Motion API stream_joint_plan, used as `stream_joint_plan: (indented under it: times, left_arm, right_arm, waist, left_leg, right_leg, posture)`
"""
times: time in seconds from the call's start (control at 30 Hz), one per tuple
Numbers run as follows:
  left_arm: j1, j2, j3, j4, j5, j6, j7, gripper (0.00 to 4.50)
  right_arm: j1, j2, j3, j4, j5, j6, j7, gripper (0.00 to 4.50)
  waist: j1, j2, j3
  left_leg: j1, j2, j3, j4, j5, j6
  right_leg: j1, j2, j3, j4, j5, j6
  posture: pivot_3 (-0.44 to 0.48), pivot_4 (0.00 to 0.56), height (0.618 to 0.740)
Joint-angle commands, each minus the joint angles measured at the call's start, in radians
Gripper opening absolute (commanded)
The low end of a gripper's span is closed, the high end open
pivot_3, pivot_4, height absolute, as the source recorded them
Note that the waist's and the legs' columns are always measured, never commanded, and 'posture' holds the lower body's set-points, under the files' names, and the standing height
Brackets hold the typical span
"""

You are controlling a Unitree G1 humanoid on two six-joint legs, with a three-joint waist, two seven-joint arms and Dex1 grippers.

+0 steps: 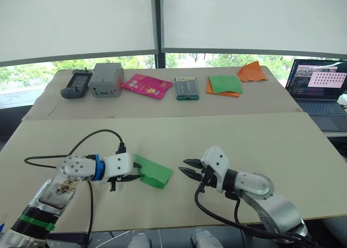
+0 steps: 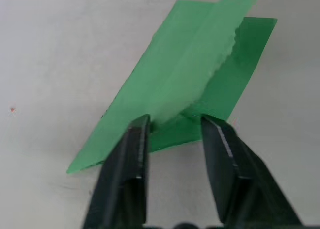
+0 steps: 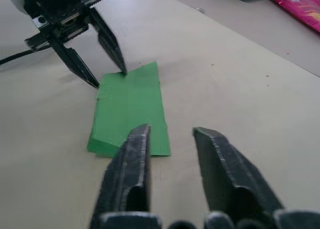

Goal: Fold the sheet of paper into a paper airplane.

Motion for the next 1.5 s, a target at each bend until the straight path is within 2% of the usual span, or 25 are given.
stream_joint_plan:
  times: [0.03,0.17,0.2,0.47,0.77,0.8,1.1,1.17,1.27,1.5]
  left_arm:
    - [-0.048,0.057,0.121,-0.004,-0.186,0.116,-0.114,2.89]
    - [-0.067,0.094,0.183,0.029,-0.320,0.246,-0.198,2.89]
    - [-0.068,0.097,0.187,0.035,-0.328,0.256,-0.205,2.89]
    - [-0.053,0.053,0.169,0.206,-0.234,0.099,-0.196,2.89]
    - [-0.086,0.005,0.176,0.242,-0.257,0.167,-0.188,2.89]
    - [-0.090,0.003,0.177,0.240,-0.265,0.182,-0.193,2.89]
    - [-0.098,-0.007,0.165,0.228,-0.280,0.231,-0.209,2.89]
    - [-0.097,-0.012,0.164,0.220,-0.280,0.238,-0.207,2.89]
    - [-0.095,-0.021,0.159,0.207,-0.279,0.244,-0.207,2.89]
    - [-0.100,-0.038,0.138,0.205,-0.266,0.236,-0.214,2.89]
  right_arm:
    - [-0.021,-0.001,0.033,-0.006,-0.001,-0.054,0.022,3.00]
    - [-0.046,0.040,0.127,0.069,-0.074,-0.129,-0.001,4.38]
    - [-0.051,0.051,0.143,0.091,-0.092,-0.148,-0.009,4.47]
    - [-0.079,0.121,0.225,0.212,-0.210,-0.263,-0.056,4.47]
    - [-0.077,0.161,0.251,0.298,-0.302,-0.333,-0.109,4.47]
    - [-0.075,0.165,0.249,0.301,-0.302,-0.341,-0.111,3.93]
    - [-0.071,0.180,0.229,0.347,-0.312,-0.379,-0.119,0.94]
    - [-0.071,0.179,0.229,0.349,-0.313,-0.382,-0.115,0.14]
    - [-0.073,0.156,0.228,0.341,-0.311,-0.406,-0.087,0.03]
    - [-0.153,0.033,0.192,0.366,-0.234,-0.490,0.124,0.03]
  waist:
    - [-0.003,-0.001,0.001]
    - [-0.007,-0.001,0.001]
    - [-0.008,-0.001,0.001]
    - [-0.005,-0.001,0.001]
    - [-0.004,-0.003,0.001]
    - [-0.005,-0.002,0.001]
    - [-0.004,-0.003,0.001]
    - [-0.005,-0.003,0.001]
    - [-0.005,-0.003,0.001]
    - [-0.005,-0.003,0.001]
  left_leg:
    - [0.000,0.000,0.000,0.000,0.000,0.000]
    - [0.001,0.000,0.000,-0.003,0.000,0.000]
    - [0.002,0.000,0.000,-0.004,0.000,0.000]
    - [0.003,0.000,0.000,-0.005,0.000,0.000]
    - [0.002,0.000,0.000,-0.005,0.000,0.000]
    - [0.002,0.000,0.000,-0.005,0.000,0.000]
    - [0.003,0.000,0.000,-0.005,0.000,0.000]
    - [0.003,0.000,0.000,-0.005,0.000,0.000]
    - [0.003,0.000,0.000,-0.005,0.000,0.000]
    - [0.003,0.000,0.000,-0.004,0.000,0.000]
  right_leg:
    - [0.000,0.000,0.000,0.000,0.000,0.000]
    - [-0.001,0.000,0.000,-0.001,0.000,0.000]
    - [-0.001,0.000,0.000,-0.001,0.000,0.000]
    - [-0.001,0.000,0.000,-0.001,0.000,-0.001]
    - [-0.001,0.000,0.000,0.000,0.000,-0.001]
    - [-0.001,0.000,0.000,0.000,0.000,-0.001]
    - [0.000,0.000,0.000,0.001,0.000,-0.001]
    - [0.000,0.000,0.000,0.001,0.000,-0.001]
    - [0.000,0.000,0.000,0.001,0.000,-0.001]
    - [0.001,0.000,0.000,0.001,0.001,-0.001]
  posture:
    - [0.000,0.150,0.740]
    - [0.000,0.150,0.740]
    - [0.000,0.150,0.740]
    - [0.000,0.150,0.740]
    - [0.000,0.150,0.740]
    - [0.000,0.150,0.740]
    - [0.000,0.150,0.740]
    - [0.000,0.150,0.740]
    - [0.000,0.150,0.740]
    - [0.000,0.150,0.740]
